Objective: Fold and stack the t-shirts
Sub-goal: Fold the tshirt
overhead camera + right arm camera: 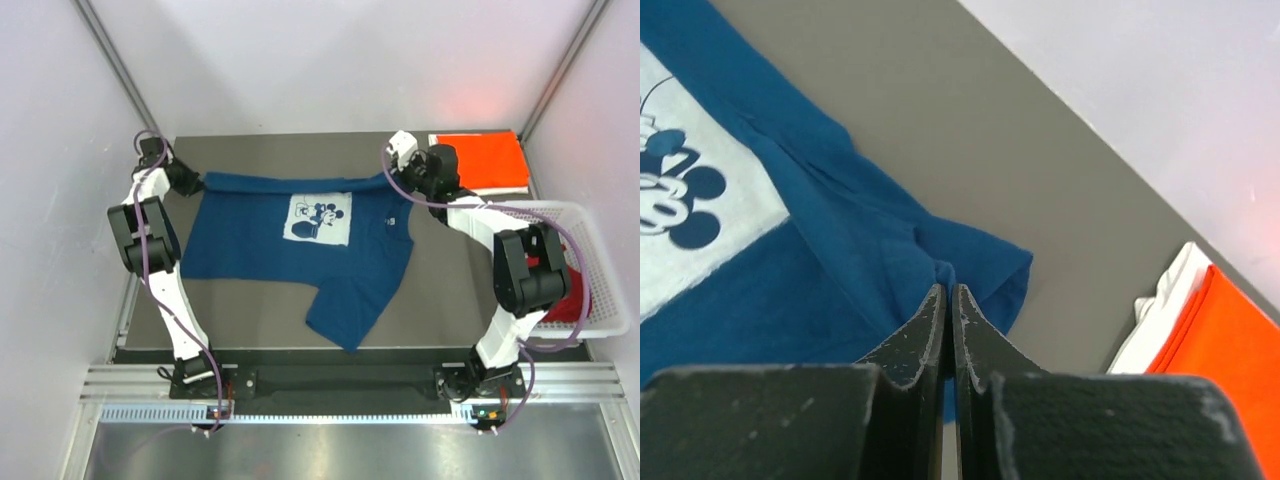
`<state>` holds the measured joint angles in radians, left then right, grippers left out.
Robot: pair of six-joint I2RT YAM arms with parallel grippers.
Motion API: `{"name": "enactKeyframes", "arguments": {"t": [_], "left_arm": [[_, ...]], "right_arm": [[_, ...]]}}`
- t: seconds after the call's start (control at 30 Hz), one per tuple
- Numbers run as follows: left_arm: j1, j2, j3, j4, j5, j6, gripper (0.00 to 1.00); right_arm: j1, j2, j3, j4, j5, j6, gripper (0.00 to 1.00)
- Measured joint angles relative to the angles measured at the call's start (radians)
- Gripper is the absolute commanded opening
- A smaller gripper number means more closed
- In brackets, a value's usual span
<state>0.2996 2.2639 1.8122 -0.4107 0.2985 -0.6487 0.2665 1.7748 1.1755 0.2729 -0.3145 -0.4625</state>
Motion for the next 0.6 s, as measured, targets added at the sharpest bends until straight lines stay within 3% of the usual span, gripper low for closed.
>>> {"name": "enactKeyframes", "arguments": {"t": [0.3, 0.6], "left_arm": [[0.005, -0.006, 0.047, -0.160, -0.028, 0.012, 0.00], [0.006, -0.006, 0.023, -0.218, -0.031, 0.035, 0.00]], "right_arm": [[0.000, -0.067, -0.103, 0.003, 0.011, -0.001, 0.00], [0.002, -0.134, -0.199, 0.022, 0.023, 0.019, 0.00]]}}
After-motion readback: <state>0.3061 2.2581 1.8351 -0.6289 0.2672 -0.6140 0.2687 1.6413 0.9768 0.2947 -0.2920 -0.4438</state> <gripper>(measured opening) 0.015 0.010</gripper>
